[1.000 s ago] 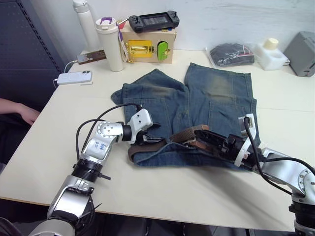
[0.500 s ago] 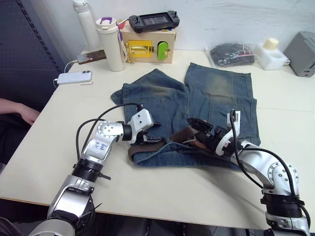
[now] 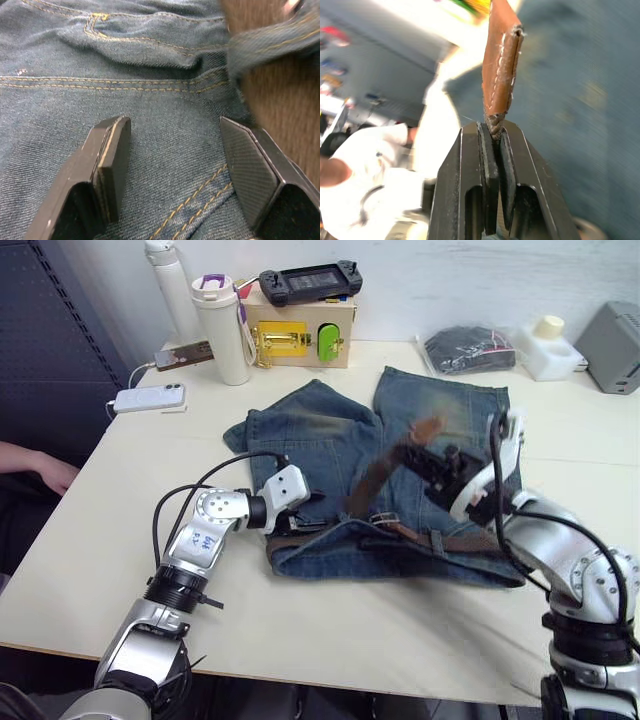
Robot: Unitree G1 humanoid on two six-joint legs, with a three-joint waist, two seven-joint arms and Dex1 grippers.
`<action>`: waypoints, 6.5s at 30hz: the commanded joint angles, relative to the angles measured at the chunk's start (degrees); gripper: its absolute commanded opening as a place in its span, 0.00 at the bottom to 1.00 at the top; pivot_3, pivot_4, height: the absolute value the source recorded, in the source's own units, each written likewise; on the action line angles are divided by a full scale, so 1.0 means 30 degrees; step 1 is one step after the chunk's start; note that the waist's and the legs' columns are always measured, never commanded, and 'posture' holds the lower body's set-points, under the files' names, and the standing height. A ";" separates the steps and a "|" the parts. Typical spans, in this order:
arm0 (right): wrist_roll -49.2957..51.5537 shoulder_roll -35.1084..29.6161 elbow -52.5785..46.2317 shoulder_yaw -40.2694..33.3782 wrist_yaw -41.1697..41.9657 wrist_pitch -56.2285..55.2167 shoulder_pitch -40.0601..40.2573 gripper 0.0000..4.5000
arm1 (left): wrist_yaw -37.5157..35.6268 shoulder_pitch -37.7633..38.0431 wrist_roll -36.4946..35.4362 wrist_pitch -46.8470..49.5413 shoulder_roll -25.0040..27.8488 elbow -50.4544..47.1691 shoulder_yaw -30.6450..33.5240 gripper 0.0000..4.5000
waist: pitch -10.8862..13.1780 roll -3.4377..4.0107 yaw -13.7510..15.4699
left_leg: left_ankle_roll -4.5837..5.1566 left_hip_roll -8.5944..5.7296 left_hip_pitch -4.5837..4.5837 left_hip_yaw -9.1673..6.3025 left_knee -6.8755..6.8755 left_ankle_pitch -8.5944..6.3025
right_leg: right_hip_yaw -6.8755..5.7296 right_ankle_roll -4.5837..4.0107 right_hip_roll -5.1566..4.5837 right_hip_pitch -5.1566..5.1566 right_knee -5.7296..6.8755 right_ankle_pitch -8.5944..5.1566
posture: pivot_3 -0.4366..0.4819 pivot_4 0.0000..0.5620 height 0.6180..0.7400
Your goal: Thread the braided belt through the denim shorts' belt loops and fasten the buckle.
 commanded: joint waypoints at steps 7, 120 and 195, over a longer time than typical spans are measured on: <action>0.0463 -0.1068 -0.2045 0.1646 -0.2788 -0.0937 -0.0442 0.01 | 0.0092 0.0115 -0.0128 -0.0767 0.0440 -0.1212 0.0512 0.70 | 0.0000 -0.0001 -0.0069 | 0.0000 -0.0003 -0.0007 0.0005 0.0003 0.0000 | 0.0001 0.0000 0.0001 -0.0006 0.0007 0.0000 | 0.48 0.27 0.22; -3.4077 -0.7572 -0.4990 0.8157 1.8218 0.0084 0.5856 0.01 | 0.9617 0.3143 -0.1163 0.5455 -0.2900 -1.2703 0.2823 0.00 | 0.0093 -0.0098 0.0635 | 0.0005 0.0005 0.0241 0.0034 -0.0261 0.0089 | -0.0051 0.0049 0.0003 0.0298 -0.0393 0.0005 | 0.48 0.27 0.22; -2.8259 -0.4584 -0.7376 0.1665 2.2495 0.7037 0.1842 0.70 | 0.8182 0.2400 -0.2942 0.9327 -0.4666 -1.0046 -0.1131 0.00 | 0.0122 -0.0131 0.0635 | -0.0024 0.0005 0.0294 0.0032 -0.0348 0.0101 | -0.0032 0.0049 0.0013 0.0330 -0.0457 0.0005 | 0.48 0.27 0.22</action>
